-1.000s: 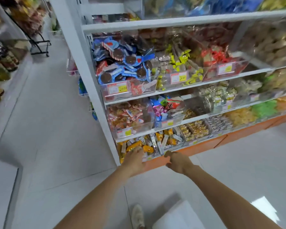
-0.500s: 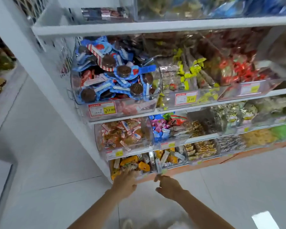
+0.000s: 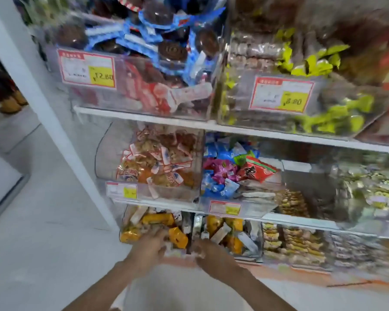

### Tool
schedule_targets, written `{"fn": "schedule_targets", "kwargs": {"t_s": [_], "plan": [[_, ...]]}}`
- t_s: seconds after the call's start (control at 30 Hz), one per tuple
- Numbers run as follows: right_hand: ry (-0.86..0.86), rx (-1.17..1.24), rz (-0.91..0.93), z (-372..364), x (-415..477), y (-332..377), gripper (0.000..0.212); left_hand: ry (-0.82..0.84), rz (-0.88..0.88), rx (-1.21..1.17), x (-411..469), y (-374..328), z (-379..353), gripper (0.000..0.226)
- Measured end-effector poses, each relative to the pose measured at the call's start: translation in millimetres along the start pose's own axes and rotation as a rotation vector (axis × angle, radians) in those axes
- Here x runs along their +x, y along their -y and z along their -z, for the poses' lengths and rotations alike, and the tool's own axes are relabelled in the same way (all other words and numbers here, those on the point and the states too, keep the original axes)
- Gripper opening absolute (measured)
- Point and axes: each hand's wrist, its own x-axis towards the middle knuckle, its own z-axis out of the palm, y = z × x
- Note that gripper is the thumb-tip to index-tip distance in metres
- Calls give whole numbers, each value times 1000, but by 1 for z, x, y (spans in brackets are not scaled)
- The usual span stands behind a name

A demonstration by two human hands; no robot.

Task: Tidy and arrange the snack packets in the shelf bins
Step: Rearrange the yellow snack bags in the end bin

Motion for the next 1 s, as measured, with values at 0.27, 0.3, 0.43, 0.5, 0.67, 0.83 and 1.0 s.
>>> {"fn": "schedule_targets", "kwargs": {"t_s": [0.27,0.3,0.43,0.5,0.67,0.83,1.0], "plan": [[-298,-141,421,-61,64,-67,34,-348,-325,-18,50,64,-61,26],[-360,-191,480,-67,73,-74,35,-375,-362,9,54,71,-64,30],[-593,-253,640,-87,100,-85,31,-450,-458,70,74,100,-72,31],[-677,-256,669,-99,112,-88,36,-503,-451,92,82,108,-76,32],[-805,-202,712,-108,118,-89,45,-641,-432,112,95,120,-91,41],[-808,-270,712,-110,121,-91,50,-680,-407,101,104,118,-100,56],[-863,-344,701,-113,122,-89,47,-696,-413,73,104,119,-101,63]]}}
